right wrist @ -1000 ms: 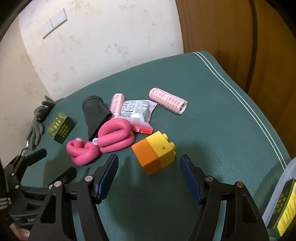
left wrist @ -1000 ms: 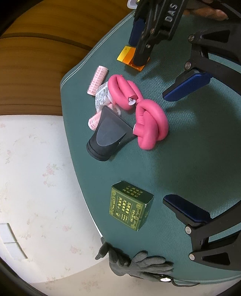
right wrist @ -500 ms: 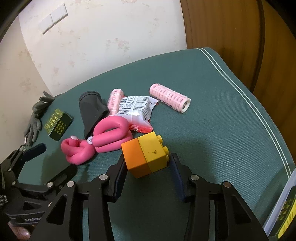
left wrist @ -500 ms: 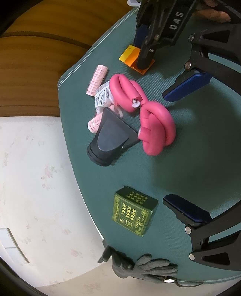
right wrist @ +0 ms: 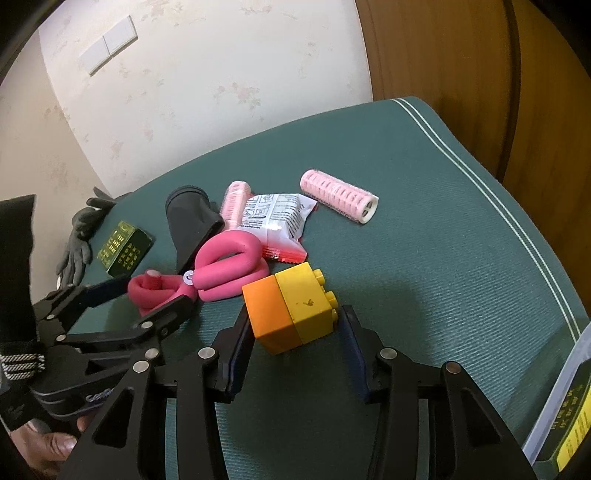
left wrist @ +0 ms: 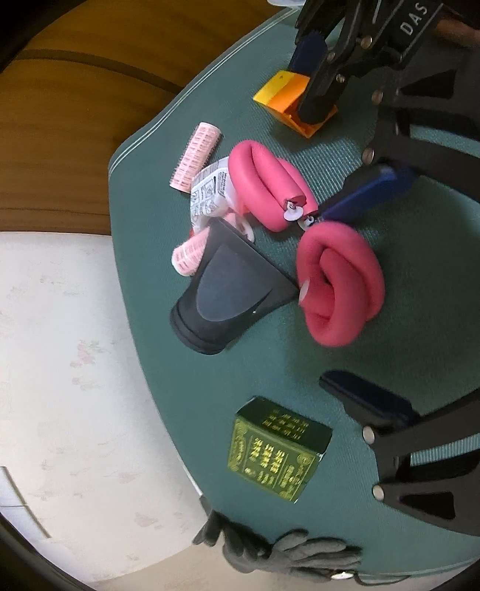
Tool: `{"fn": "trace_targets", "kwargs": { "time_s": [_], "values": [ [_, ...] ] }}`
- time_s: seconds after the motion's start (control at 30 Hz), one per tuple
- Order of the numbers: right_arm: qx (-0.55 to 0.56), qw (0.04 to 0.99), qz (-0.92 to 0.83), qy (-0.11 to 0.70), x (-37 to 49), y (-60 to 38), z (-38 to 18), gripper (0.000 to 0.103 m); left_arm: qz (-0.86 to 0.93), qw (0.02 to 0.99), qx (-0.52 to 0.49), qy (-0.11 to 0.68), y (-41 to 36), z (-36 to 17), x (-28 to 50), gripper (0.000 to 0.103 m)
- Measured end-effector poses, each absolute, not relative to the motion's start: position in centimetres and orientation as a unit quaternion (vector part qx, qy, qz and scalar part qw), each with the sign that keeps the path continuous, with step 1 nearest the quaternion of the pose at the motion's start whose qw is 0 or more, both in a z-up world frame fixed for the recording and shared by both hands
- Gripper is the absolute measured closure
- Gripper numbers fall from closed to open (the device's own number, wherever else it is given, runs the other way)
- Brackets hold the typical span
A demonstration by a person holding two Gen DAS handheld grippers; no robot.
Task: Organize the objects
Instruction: 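Grasp the pink foam curler with the left gripper while the right gripper holds the block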
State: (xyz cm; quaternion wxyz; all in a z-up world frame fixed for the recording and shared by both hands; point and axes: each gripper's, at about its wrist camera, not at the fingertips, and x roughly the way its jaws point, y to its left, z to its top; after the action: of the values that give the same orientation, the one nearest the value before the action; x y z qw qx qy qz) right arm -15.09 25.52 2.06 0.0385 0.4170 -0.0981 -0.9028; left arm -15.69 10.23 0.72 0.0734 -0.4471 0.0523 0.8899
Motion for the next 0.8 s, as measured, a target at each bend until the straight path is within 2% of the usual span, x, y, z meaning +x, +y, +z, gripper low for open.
{"fn": "trace_targets", "kwargs": {
  "time_s": [0.1,0.17,0.2,0.8],
  "values": [
    [0.416,0.035,-0.903,-0.102,-15.0,25.8,2.1,0.057,0.889,0.072,-0.451,0.038,9.8,0.4,-15.9,0.025],
    [0.417,0.036,-0.902,-0.107,-15.1,25.9,2.0,0.057,0.888,0.073,-0.453,0.031,9.8,0.3,-15.9,0.036],
    [0.418,0.037,-0.901,-0.108,-15.1,25.8,2.0,0.057,0.888,0.073,-0.454,0.027,9.8,0.3,-15.9,0.039],
    [0.385,0.041,-0.917,-0.101,-14.1,25.7,2.9,0.057,0.903,0.081,-0.422,0.008,9.9,2.7,-14.1,0.039]
  ]
}}
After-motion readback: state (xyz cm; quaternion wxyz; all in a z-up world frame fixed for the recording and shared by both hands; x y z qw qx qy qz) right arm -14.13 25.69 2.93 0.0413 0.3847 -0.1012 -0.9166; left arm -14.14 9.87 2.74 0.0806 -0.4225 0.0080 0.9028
